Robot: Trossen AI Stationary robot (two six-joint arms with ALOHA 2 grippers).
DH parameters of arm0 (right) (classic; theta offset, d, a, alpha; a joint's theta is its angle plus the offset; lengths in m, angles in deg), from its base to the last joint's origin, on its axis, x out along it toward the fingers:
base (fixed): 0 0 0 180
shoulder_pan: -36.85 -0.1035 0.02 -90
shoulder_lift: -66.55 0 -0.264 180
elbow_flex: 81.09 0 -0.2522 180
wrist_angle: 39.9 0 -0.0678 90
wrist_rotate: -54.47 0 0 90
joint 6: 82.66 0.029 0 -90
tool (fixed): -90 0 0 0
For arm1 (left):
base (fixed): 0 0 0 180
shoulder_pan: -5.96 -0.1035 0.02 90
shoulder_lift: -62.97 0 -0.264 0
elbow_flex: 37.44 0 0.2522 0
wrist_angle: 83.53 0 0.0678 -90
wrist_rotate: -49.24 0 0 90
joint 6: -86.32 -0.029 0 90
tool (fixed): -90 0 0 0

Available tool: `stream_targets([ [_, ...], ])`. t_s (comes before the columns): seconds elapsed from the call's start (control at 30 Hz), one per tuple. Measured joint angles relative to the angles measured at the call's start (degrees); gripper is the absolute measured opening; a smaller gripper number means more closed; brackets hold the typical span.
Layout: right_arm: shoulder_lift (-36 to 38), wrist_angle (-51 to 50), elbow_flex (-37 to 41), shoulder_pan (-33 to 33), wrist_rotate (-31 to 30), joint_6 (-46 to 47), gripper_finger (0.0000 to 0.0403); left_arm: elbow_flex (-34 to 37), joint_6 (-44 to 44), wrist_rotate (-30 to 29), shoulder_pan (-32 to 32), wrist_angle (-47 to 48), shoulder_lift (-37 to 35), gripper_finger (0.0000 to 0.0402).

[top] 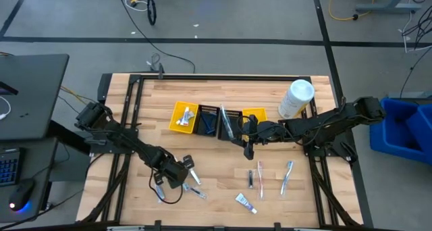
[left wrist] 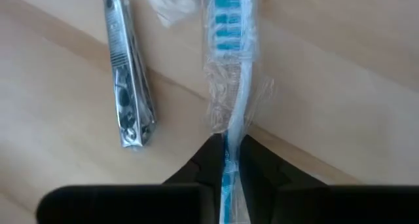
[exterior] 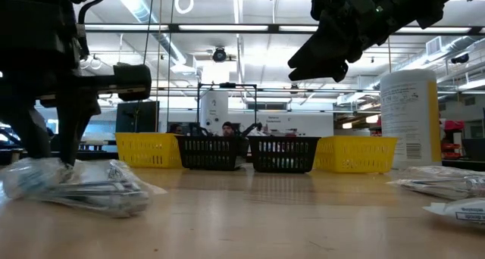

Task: Pick & Place Travel size toiletries
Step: Put the blue toothbrush into the right black bin

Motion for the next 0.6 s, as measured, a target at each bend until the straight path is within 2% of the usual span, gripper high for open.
stream_targets([
  [0.1, 0.0, 0.0, 0.0, 0.0, 0.01, 0.01, 0.0208, 0.04, 2.75, -1.8, 0.18, -0.09, -0.18, 0.0031],
  [0.2, 0.0, 0.06, 0.0, 0.0, 0.0, 0.02, 0.0208, 0.22, 4.04, -5.44, 0.67, -0.03, -1.16, 0.0041],
  [0.3, 0.0, 0.48, 0.0, 0.0, 0.01, 0.02, 0.0204, 0.22, 4.22, -8.13, 0.72, -0.1, -3.69, 0.0052],
  [0.43, 0.0, 0.5, 0.0, 0.0, 0.01, 0.02, 0.0197, 0.22, 4.21, -10.23, 1.09, 0.0, -7.5, 0.0041],
  [0.6, 0.0, 3.38, 0.0, 0.0, 0.01, -0.59, 0.0197, 0.2, 8.18, -20.41, 0.33, -4.31, -12.31, 0.0032],
])
